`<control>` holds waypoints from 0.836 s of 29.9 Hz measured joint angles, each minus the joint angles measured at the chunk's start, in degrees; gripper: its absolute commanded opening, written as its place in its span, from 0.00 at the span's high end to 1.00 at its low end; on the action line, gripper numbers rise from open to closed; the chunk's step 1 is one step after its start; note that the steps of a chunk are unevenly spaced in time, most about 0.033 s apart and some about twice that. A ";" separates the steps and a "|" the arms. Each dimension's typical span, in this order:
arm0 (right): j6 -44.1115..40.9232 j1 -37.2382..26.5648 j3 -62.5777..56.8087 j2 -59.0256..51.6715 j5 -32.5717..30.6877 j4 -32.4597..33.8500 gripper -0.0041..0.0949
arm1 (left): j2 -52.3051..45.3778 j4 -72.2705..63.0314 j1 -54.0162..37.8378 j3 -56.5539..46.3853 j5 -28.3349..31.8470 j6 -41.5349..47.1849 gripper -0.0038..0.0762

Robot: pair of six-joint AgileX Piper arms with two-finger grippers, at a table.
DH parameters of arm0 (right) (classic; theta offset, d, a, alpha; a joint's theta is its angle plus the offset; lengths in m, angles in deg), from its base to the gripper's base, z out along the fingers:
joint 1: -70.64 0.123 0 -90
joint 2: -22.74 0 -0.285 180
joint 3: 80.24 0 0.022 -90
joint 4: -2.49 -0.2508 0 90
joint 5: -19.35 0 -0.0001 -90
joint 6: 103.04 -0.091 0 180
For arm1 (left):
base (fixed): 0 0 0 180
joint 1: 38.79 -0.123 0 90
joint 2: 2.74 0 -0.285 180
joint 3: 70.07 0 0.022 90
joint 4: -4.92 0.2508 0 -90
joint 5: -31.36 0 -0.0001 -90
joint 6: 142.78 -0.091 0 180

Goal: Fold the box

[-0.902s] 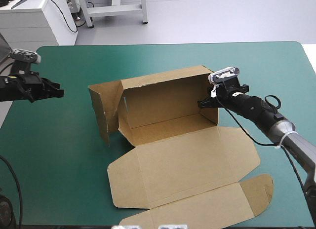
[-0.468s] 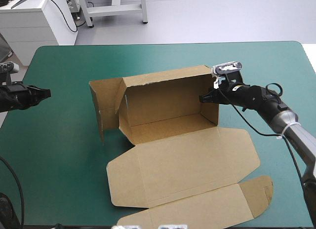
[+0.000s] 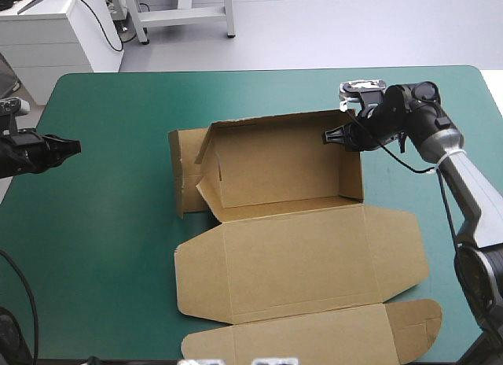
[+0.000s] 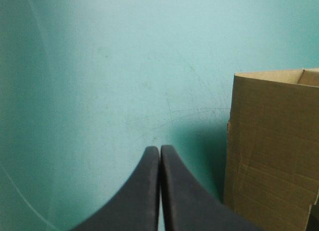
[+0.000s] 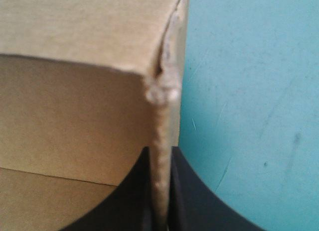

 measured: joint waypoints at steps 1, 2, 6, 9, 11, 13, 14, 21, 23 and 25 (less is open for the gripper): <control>-0.76 0.00 1.03 0.44 -1.96 0.00 0.97 | 0.00 0.00 0.00 0.00 0.00 0.00 0.96; -1.37 0.00 2.43 1.07 -3.92 0.00 0.97 | 0.00 0.00 0.00 0.00 0.01 0.00 0.96; -3.27 0.00 5.57 3.66 -10.02 0.00 0.97 | 0.00 0.00 0.00 0.00 0.07 0.00 0.96; -4.13 0.00 6.10 5.52 -10.94 0.13 0.97 | 0.00 0.00 0.00 0.00 0.14 0.00 0.96; -4.57 0.00 6.31 6.88 -10.97 0.79 0.97 | 0.00 0.00 0.00 0.00 0.14 0.00 0.96; -5.55 -0.17 6.72 7.91 -10.53 0.93 0.97 | 0.00 -0.01 0.00 0.00 0.14 0.00 0.96; -5.98 -0.23 6.81 8.44 -10.13 1.05 0.97 | 0.00 -0.01 0.00 0.00 0.14 0.00 0.96; -6.89 -0.71 8.04 11.42 -7.53 1.23 0.97 | 0.00 -0.25 0.00 0.00 0.14 0.00 0.96; -6.82 -0.71 9.21 12.22 -7.94 1.23 0.95 | 0.00 -0.25 0.00 0.00 0.14 0.00 0.96; -6.20 -0.71 10.54 13.03 -8.34 1.23 0.89 | 0.00 -0.25 0.00 0.00 0.14 0.00 0.96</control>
